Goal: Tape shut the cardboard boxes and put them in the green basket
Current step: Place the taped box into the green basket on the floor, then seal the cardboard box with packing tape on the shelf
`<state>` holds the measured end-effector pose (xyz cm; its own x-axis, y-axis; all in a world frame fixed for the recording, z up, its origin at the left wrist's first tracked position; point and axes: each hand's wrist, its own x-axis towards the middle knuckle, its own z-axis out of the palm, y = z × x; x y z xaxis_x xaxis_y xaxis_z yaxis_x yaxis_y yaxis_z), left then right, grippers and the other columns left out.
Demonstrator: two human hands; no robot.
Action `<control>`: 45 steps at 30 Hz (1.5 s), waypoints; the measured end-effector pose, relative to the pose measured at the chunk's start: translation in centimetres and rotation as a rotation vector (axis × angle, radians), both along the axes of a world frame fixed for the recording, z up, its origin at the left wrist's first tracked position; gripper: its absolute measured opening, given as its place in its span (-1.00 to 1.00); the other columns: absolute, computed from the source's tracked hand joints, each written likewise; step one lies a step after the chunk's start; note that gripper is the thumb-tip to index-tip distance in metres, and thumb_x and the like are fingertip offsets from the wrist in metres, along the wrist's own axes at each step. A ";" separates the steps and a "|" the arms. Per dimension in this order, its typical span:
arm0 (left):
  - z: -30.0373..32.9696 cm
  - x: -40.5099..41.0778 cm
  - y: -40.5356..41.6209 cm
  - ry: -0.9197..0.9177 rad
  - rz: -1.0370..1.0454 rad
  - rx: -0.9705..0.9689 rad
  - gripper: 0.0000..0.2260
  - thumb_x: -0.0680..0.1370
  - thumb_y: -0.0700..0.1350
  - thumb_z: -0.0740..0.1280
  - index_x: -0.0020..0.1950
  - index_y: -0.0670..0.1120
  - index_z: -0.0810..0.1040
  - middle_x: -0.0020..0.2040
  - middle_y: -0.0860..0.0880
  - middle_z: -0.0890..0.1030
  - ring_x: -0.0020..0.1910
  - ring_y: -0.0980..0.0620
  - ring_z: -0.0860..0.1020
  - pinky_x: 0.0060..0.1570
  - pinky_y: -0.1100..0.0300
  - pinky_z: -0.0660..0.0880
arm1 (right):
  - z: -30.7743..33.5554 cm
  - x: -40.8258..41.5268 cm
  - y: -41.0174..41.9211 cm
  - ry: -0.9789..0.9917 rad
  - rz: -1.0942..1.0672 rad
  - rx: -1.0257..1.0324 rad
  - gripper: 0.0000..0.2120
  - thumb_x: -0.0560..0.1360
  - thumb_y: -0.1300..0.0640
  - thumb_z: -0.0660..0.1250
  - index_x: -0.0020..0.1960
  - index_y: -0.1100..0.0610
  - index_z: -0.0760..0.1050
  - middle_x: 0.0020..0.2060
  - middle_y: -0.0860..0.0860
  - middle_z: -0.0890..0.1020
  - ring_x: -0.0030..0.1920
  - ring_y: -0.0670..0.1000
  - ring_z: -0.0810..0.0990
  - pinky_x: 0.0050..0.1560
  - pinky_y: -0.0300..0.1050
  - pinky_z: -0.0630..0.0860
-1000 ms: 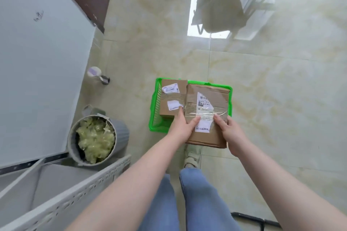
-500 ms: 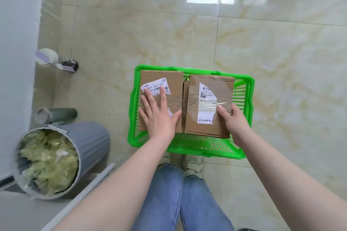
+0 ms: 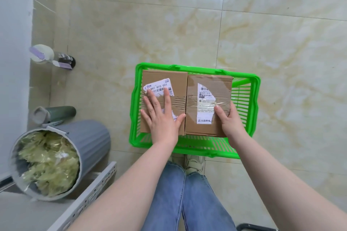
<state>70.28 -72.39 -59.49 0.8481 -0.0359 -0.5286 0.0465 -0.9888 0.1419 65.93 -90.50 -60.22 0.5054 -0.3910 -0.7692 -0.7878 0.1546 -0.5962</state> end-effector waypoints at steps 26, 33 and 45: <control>30.4 -13.0 11.0 -0.119 0.983 -0.682 -0.82 0.63 -0.10 0.28 0.13 -0.15 0.60 0.06 -0.07 0.65 -0.02 0.03 0.55 -0.09 0.30 0.37 | 30.8 -3.0 14.8 -0.070 0.708 0.151 -0.85 0.58 0.12 0.32 -0.10 0.16 0.60 -0.23 0.06 0.66 -0.31 -0.09 0.57 -0.25 -0.27 0.49; 38.2 -27.7 18.7 -0.426 1.489 -0.824 -0.82 0.65 -0.17 0.23 -0.09 -0.08 0.59 -0.12 -0.07 0.64 -0.12 -0.03 0.59 -0.17 0.19 0.48 | 40.6 -9.3 23.3 -0.106 1.242 0.215 -0.80 0.60 0.08 0.28 -0.08 0.15 0.61 -0.23 0.02 0.68 -0.27 -0.06 0.59 -0.25 -0.26 0.47; 47.2 -44.7 33.6 -0.970 1.992 -0.867 -0.86 0.60 -0.11 0.29 -0.13 -0.07 0.57 -0.11 -0.08 0.62 -0.14 -0.01 0.58 -0.08 0.13 0.49 | 50.9 -23.0 45.3 -0.256 1.800 0.357 -0.76 0.58 0.03 0.32 0.03 0.20 0.63 -0.14 0.07 0.69 -0.15 0.01 0.63 -0.02 -0.12 0.55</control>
<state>25.63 -38.78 -12.25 0.0192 0.9010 -0.4333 0.1812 0.4231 0.8878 42.91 -45.22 -9.28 0.1789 0.8282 -0.5311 -0.0311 -0.5348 -0.8444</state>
